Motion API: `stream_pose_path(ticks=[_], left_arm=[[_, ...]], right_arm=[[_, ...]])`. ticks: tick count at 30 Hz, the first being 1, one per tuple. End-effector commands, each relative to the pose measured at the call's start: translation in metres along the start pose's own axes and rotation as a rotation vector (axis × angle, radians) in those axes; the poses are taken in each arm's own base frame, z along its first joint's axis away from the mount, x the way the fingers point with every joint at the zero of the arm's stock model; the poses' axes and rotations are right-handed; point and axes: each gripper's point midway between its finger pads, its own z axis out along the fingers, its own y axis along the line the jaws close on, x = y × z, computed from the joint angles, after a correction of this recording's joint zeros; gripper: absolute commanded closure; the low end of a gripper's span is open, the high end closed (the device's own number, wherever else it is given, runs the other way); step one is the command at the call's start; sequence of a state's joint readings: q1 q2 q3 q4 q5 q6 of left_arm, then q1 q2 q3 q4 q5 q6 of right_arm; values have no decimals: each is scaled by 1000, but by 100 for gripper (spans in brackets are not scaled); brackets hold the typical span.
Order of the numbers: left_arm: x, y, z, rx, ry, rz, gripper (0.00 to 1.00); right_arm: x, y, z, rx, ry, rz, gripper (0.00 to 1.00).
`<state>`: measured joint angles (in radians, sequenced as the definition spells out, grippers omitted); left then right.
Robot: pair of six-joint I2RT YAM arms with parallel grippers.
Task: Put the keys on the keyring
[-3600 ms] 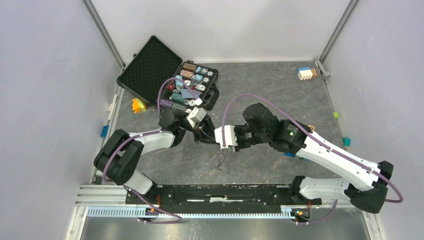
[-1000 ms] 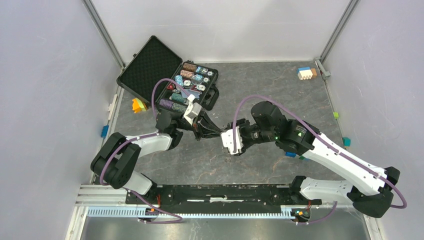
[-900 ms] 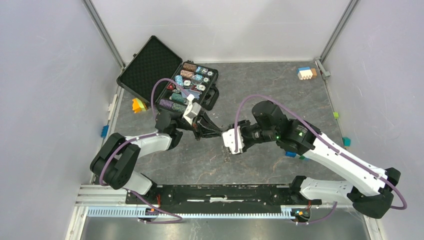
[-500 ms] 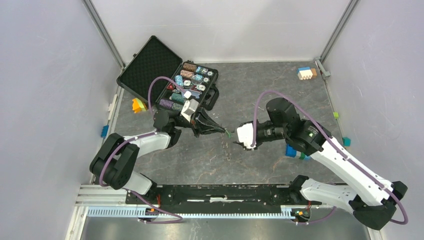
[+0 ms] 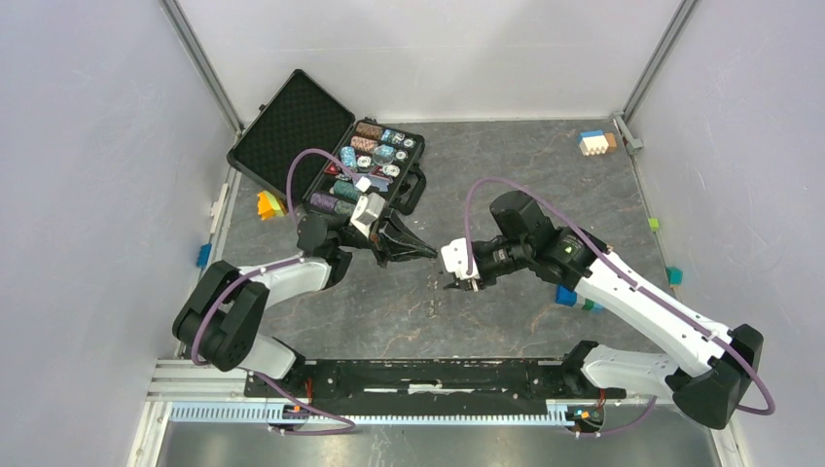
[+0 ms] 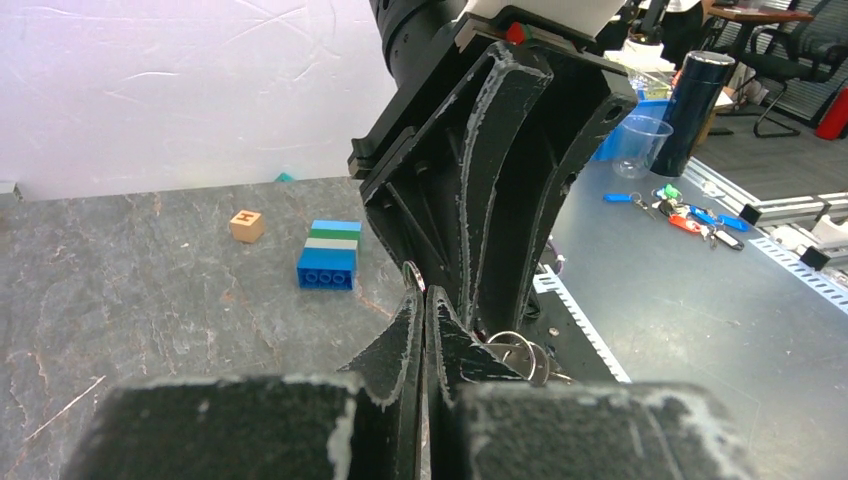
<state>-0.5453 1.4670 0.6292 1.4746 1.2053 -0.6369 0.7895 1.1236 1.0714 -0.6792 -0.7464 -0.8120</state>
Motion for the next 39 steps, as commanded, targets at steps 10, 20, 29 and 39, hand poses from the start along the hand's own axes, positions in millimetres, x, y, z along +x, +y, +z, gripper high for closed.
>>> stream_pose_path(ticks=[10,20,29,39], left_arm=[[-28,-8,2,9,-49,96,98],[-27,-4,3,3,-53,89,98],[-26,-4,3,1,-52,87,98],[-21,-3,3,2,-46,78,98]], right_arm=[[-5,-33,-11,182,7,-12,61],[-14,-42,-14,231,-38,5,61],[-21,-46,-11,236,-69,17,61],[-31,-52,-16,258,-94,26,67]])
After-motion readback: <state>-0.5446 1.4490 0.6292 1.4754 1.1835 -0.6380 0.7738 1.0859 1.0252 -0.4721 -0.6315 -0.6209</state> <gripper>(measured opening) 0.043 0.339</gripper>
